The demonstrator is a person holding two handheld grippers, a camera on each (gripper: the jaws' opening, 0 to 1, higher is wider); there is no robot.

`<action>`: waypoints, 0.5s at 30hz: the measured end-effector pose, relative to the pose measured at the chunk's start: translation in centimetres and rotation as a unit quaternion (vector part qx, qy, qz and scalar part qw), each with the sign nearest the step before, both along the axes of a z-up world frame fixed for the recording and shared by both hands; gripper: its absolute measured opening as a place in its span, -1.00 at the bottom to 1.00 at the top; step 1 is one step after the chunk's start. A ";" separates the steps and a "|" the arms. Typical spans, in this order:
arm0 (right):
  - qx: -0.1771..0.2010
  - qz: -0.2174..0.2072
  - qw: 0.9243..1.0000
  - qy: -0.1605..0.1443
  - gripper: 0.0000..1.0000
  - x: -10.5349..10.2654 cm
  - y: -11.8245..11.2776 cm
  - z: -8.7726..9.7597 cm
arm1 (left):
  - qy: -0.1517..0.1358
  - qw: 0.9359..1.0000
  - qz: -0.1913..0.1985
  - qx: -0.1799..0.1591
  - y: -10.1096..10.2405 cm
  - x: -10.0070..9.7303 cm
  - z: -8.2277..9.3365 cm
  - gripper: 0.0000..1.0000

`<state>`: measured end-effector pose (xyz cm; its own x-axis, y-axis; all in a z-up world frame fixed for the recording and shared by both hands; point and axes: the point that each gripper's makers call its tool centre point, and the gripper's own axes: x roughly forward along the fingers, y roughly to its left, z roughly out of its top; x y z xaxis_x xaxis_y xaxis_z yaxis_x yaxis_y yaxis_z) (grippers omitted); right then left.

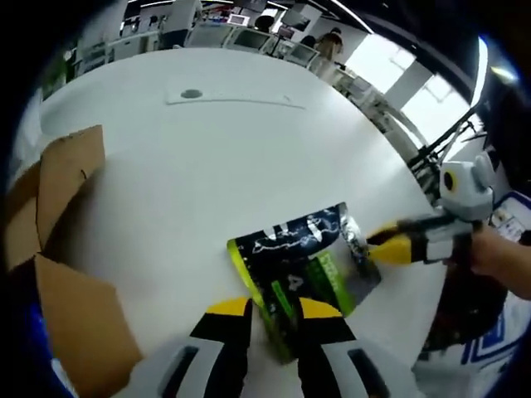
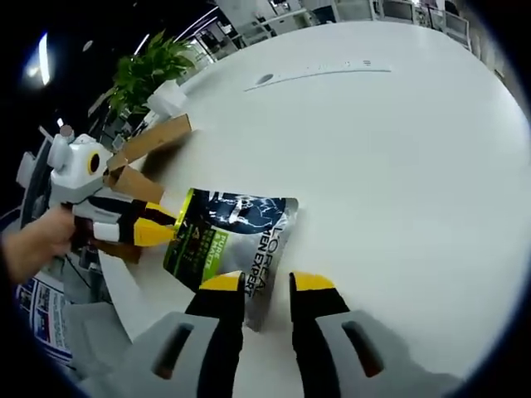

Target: Operate the shoe box by opening the lid, removing the specified soft item, and placing it in the target area until the item is outside and the box remains undamaged.

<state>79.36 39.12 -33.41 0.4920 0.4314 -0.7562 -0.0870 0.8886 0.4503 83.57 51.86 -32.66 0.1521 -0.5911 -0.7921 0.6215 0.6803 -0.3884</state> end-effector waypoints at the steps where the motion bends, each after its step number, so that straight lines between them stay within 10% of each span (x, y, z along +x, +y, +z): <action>1: 0.001 -0.002 1.000 -0.006 -0.58 -0.1 0.0 0.6 | -0.005 1.000 -0.001 -0.009 0.0 0.0 0.8 -0.52; 15: -0.022 0.002 0.999 -0.047 -0.33 -1.9 0.8 5.4 | -0.048 0.998 0.000 -0.044 3.4 -0.5 5.9 -0.36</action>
<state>77.43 39.87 -28.01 0.5606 0.4002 -0.7249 -0.1299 0.9071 0.4003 83.08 55.27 -26.71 0.2246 -0.6574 -0.7192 0.6584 0.6465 -0.3853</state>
